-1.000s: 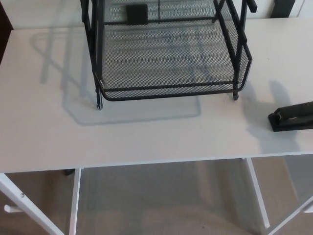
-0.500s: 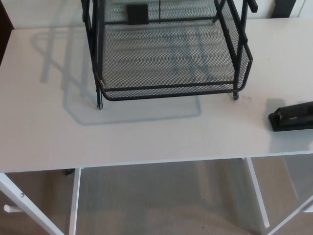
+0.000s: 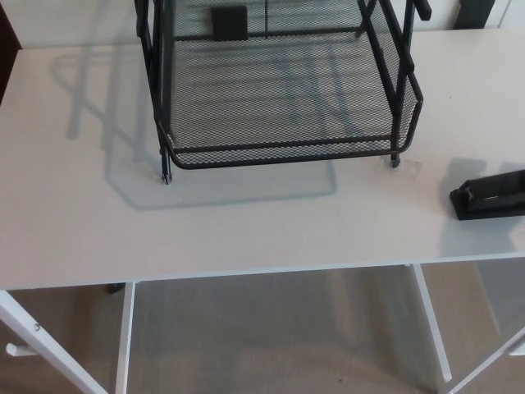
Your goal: The robot walks towards a desk on which a file tray is kept in the middle and a stapler is kept to its right. The robot lifts the stapler using its right hand and places it on the file tray.
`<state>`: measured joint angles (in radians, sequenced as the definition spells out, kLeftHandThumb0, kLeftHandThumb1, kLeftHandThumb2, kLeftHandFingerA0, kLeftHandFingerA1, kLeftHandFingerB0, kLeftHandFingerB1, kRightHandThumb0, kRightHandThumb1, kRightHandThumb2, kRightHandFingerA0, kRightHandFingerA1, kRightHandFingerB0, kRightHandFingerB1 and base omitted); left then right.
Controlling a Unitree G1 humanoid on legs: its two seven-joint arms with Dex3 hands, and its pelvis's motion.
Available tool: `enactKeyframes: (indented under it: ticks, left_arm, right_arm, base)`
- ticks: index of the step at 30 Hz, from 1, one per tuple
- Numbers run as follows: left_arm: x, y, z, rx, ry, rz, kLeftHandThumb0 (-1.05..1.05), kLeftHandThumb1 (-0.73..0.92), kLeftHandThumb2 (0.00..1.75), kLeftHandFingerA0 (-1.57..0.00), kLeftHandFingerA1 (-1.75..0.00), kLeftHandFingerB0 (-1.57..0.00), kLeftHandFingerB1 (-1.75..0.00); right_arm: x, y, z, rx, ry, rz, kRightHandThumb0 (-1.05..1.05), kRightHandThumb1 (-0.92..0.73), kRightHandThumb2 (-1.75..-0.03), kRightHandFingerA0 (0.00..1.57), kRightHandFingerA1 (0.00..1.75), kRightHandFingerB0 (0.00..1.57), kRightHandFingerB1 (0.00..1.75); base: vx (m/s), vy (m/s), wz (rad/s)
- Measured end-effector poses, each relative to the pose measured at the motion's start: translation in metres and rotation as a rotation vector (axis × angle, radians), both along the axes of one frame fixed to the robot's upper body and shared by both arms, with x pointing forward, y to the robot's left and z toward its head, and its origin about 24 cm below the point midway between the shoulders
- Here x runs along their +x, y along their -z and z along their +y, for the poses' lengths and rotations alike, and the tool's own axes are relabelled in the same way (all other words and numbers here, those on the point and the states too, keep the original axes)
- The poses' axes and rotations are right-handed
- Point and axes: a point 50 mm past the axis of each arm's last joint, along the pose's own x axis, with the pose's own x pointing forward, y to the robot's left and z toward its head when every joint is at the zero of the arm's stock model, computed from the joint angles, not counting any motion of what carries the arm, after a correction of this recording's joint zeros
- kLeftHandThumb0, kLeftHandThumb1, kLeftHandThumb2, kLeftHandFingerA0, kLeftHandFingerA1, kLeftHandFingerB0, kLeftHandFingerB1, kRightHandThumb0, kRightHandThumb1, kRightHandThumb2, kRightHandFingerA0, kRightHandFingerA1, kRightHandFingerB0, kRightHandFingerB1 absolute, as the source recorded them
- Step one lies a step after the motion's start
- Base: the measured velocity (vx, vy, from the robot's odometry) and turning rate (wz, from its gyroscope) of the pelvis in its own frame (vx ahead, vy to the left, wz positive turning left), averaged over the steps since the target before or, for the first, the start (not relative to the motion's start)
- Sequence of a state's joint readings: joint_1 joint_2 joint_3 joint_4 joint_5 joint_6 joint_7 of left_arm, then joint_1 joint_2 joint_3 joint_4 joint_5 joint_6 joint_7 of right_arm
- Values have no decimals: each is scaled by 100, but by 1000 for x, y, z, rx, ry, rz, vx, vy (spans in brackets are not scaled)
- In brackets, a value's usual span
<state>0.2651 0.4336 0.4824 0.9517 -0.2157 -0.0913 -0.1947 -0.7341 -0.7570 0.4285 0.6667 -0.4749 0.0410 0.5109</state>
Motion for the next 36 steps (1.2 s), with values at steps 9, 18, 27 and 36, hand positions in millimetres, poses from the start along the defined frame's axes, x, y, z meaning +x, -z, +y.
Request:
enactKeyframes:
  ticks: [9, 18, 27, 36]
  left_arm:
    - [-2, 2, -2, -5, 9, 18, -63, 67, 60, -52, -55, -37, -42]
    - [3, 5, -4, -14, 16, 20, -61, 65, 59, -54, -56, -38, -43]
    - [4, 4, -6, -13, 36, 24, -62, 65, 59, -50, -53, -36, -41]
    - [3, 7, -8, -21, 47, 43, -62, 67, 60, -56, -55, -37, -41]
  right_arm:
    - [2, 2, 3, -28, 15, -20, -64, -45, -79, 20, 53, 12, 41]
    - [-2, 16, -4, -94, 68, 11, -54, -58, -59, 17, 39, 16, 28]
    - [-9, 41, -1, -100, 92, 41, -47, -57, -58, 16, 44, 24, 29]
    - [-19, 53, -4, -87, 75, -5, -34, -59, -58, 40, 51, 33, 34]
  base:
    - [0, 0, 0]
    - [0, 0, 0]
    - [0, 0, 0]
    - [0, 0, 0]
